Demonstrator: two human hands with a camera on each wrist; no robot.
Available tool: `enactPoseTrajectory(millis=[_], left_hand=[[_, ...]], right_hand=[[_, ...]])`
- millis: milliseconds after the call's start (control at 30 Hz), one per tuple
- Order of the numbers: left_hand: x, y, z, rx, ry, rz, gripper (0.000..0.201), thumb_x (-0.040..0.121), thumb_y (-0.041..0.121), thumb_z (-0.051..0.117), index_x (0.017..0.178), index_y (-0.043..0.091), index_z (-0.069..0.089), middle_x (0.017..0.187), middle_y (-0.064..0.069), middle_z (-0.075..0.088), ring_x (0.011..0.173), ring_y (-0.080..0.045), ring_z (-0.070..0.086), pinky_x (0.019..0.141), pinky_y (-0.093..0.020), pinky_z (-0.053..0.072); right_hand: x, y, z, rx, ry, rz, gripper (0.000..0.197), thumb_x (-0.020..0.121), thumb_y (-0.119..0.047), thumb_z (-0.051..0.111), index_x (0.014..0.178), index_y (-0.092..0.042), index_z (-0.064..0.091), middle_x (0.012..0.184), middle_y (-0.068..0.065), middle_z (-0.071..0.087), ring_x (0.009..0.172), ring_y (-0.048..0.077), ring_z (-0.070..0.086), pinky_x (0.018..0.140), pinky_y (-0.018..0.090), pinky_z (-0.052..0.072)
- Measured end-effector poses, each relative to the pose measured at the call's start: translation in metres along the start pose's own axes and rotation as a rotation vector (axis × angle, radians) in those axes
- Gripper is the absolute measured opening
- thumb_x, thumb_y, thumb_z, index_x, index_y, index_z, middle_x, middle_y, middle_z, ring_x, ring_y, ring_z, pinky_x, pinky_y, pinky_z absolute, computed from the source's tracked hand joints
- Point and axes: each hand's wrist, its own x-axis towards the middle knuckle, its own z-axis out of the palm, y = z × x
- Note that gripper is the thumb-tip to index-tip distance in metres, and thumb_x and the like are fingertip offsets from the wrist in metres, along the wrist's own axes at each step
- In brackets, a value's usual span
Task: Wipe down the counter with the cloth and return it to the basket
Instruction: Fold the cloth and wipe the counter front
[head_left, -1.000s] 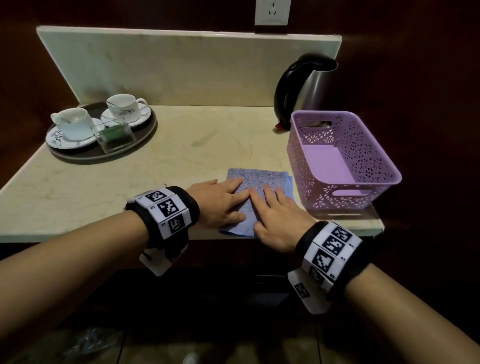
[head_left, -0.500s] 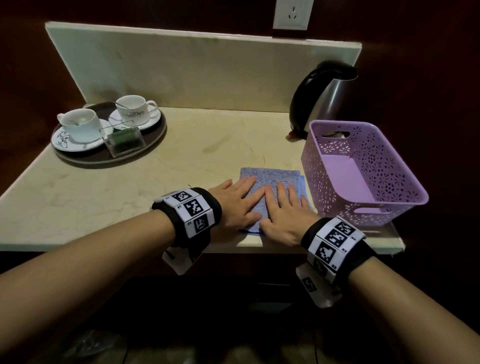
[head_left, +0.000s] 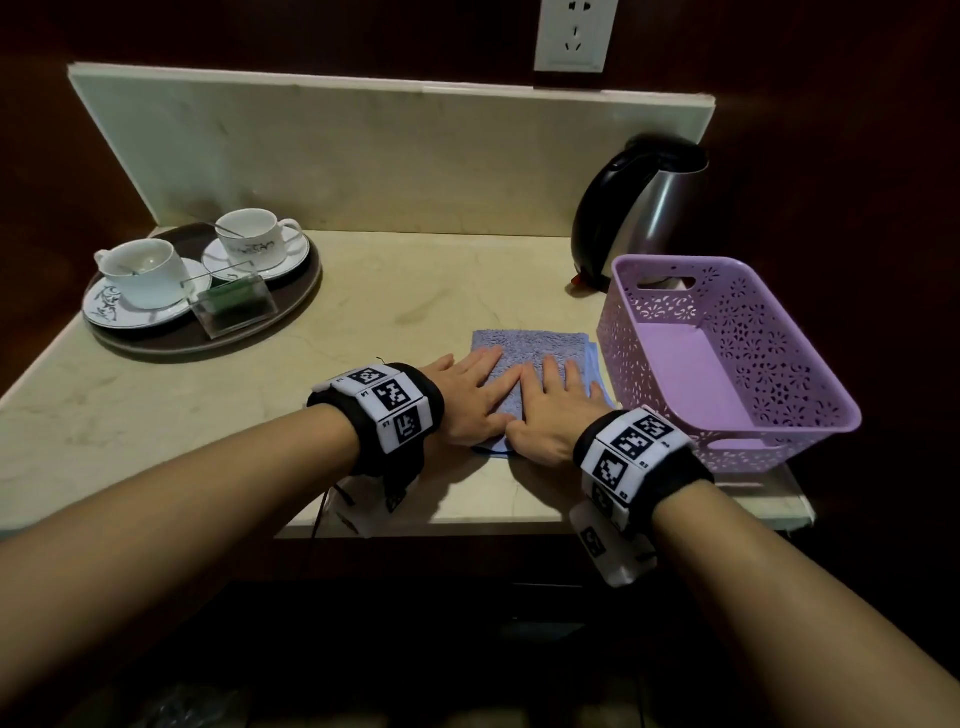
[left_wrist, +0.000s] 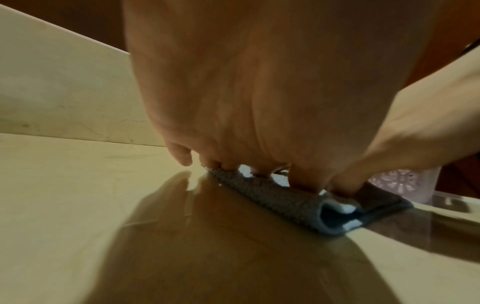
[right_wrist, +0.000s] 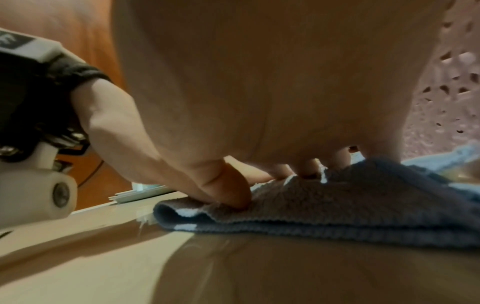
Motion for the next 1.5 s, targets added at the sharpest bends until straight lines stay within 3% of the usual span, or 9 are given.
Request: enactPoseTrajectory(millis=[333, 500, 733, 1100, 1300, 1500], left_hand=[[0.015, -0.013, -0.007, -0.024, 0.006, -0.022, 0.072, 0.098, 0.061, 0.014, 0.154, 0.029, -0.016, 0.162, -0.004, -0.020, 0.150, -0.019, -0.014, 0.122, -0.044, -0.001], [0.020, -0.017, -0.009, -0.047, 0.010, -0.013, 0.072, 0.098, 0.062, 0.016, 0.154, 0.030, -0.015, 0.162, -0.004, -0.018, 0.150, -0.018, -0.013, 0.121, -0.046, -0.001], [0.027, -0.028, -0.014, -0.058, 0.003, 0.002, 0.072, 0.098, 0.062, 0.017, 0.154, 0.031, -0.016, 0.162, -0.003, -0.020, 0.150, -0.019, -0.014, 0.121, -0.048, -0.001], [0.043, -0.043, -0.025, -0.066, 0.000, 0.012, 0.074, 0.099, 0.061, 0.022, 0.154, 0.029, -0.014, 0.162, -0.004, -0.018, 0.150, -0.020, -0.012, 0.121, -0.048, -0.003], [0.055, -0.055, -0.027, -0.091, 0.026, 0.011, 0.074, 0.098, 0.063, 0.021, 0.155, 0.030, -0.013, 0.163, -0.003, -0.017, 0.150, -0.019, -0.011, 0.121, -0.048, -0.003], [0.069, -0.069, -0.035, -0.096, 0.021, 0.010, 0.075, 0.098, 0.062, 0.022, 0.155, 0.029, -0.014, 0.162, -0.004, -0.018, 0.150, -0.019, -0.012, 0.121, -0.048, -0.003]], right_hand=[[0.020, 0.006, -0.004, 0.132, 0.083, -0.039, 0.082, 0.092, -0.058, 0.032, 0.156, -0.024, -0.005, 0.163, 0.005, -0.016, 0.149, 0.029, -0.018, 0.120, 0.053, -0.006], [0.020, 0.009, -0.014, 0.214, 0.076, -0.058, 0.077, 0.091, -0.043, 0.040, 0.156, -0.027, 0.003, 0.164, 0.003, -0.011, 0.150, 0.028, -0.014, 0.121, 0.053, -0.003], [0.029, 0.001, -0.025, 0.203, 0.061, -0.013, 0.076, 0.090, -0.037, 0.045, 0.156, -0.029, 0.007, 0.164, 0.004, -0.009, 0.151, 0.029, -0.011, 0.120, 0.055, 0.001], [0.044, -0.008, -0.050, 0.169, 0.000, 0.010, 0.075, 0.092, -0.034, 0.050, 0.155, -0.026, 0.010, 0.165, 0.004, -0.004, 0.151, 0.030, -0.005, 0.120, 0.054, 0.010], [0.061, -0.014, -0.056, 0.213, 0.045, 0.046, 0.071, 0.090, -0.035, 0.053, 0.151, -0.021, 0.019, 0.163, 0.003, 0.011, 0.151, 0.028, -0.001, 0.119, 0.053, 0.016], [0.079, -0.018, -0.064, 0.211, 0.053, 0.077, 0.073, 0.091, -0.036, 0.054, 0.152, -0.021, 0.018, 0.163, 0.001, 0.012, 0.151, 0.028, 0.001, 0.119, 0.052, 0.016]])
